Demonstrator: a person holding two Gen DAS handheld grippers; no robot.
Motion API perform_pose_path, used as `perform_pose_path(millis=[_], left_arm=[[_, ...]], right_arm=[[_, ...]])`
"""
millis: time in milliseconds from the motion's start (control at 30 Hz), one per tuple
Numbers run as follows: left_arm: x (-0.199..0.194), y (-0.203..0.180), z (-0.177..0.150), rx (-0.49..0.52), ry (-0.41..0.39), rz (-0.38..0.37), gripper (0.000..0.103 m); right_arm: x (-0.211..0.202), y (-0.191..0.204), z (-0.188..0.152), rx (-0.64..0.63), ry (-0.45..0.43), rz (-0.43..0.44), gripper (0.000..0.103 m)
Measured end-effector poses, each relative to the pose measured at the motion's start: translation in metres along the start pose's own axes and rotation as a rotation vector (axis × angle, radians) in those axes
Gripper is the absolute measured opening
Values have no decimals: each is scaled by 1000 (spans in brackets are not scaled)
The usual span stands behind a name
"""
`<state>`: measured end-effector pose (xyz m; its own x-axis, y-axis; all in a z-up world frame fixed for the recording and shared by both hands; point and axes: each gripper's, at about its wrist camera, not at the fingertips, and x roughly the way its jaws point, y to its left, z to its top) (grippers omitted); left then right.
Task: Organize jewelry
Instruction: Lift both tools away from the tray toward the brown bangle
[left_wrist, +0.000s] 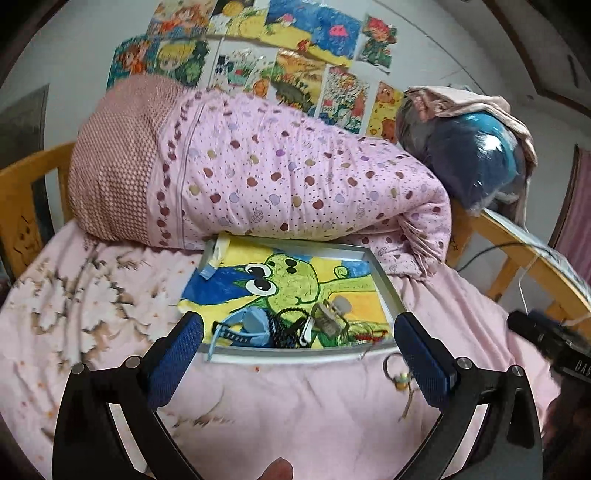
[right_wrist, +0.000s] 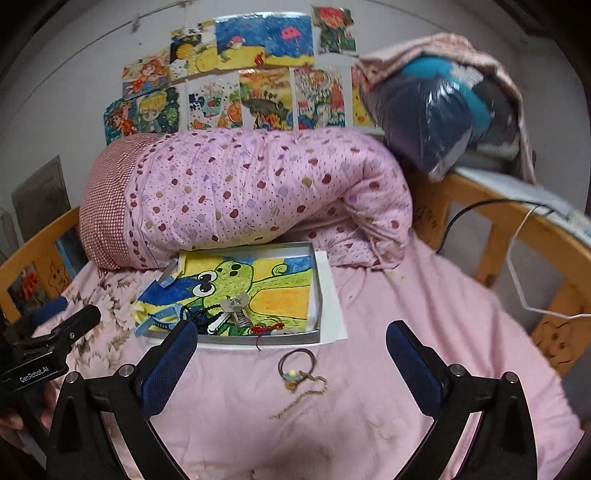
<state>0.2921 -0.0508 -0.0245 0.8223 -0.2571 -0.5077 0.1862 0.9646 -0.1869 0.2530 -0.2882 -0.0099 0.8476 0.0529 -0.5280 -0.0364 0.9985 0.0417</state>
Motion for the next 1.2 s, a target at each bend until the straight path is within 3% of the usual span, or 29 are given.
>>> perform_pose_path(millis=[133, 300, 633, 933, 1200], left_arm=[[-27, -12, -9, 103, -43, 42, 101], [-56, -14, -25, 136, -67, 65, 101], [-95, -20, -63, 128, 17, 75, 101], [-111, -31, -81, 132, 92, 69, 101], [-101, -42, -98, 200, 170, 73, 101]], right_arm=[[-21, 0, -10, 30, -3, -1, 103], [-45, -7, -24, 103, 19, -11, 103], [-70, -16, -56, 178, 136, -13, 103], [-65, -22, -73, 233, 255, -30, 103], [-39, -43, -79, 362, 406, 67, 103]])
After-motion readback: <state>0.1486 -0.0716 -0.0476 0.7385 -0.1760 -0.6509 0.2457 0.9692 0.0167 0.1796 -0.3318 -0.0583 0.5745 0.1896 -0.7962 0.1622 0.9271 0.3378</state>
